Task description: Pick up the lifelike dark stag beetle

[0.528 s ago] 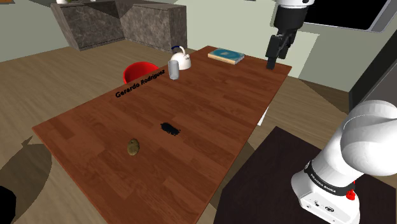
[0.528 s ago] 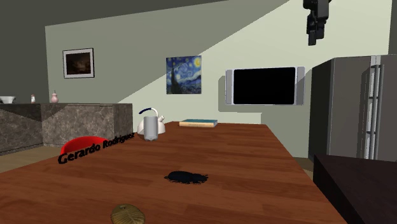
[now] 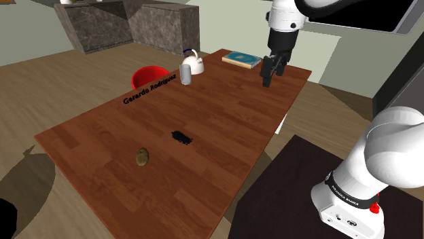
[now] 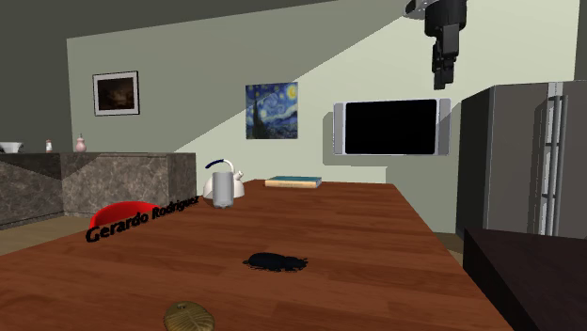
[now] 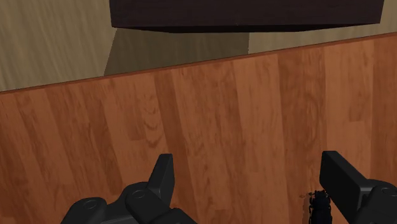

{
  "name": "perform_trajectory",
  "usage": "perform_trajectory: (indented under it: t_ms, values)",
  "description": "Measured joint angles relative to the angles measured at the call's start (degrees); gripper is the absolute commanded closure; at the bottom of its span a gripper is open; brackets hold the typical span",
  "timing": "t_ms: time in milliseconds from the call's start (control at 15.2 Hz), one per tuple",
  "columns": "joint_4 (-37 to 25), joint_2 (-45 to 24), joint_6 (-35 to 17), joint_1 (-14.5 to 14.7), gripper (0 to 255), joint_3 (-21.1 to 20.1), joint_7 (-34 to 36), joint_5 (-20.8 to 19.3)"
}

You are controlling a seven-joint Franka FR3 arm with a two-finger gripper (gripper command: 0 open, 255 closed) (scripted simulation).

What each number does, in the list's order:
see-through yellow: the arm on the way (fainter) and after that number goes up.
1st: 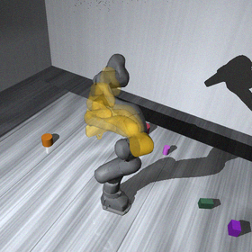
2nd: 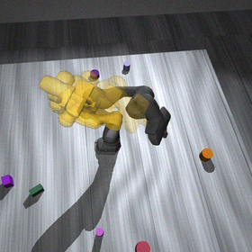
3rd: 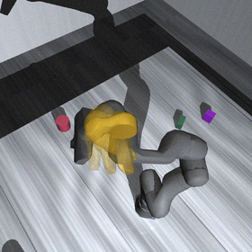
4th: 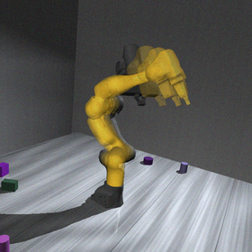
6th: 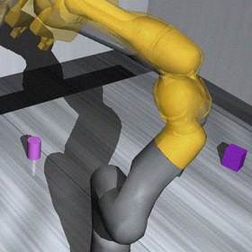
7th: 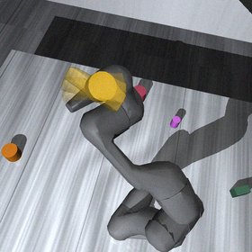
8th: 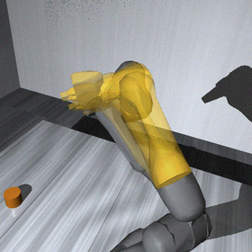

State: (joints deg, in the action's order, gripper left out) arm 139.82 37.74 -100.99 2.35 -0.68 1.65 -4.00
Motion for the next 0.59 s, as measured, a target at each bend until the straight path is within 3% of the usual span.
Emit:
perform_trajectory:
  t_ms: [594]
  values:
    - [-0.48, -16.47, -16.30, 1.60, 0, -3.48, 4.90, 1.23]
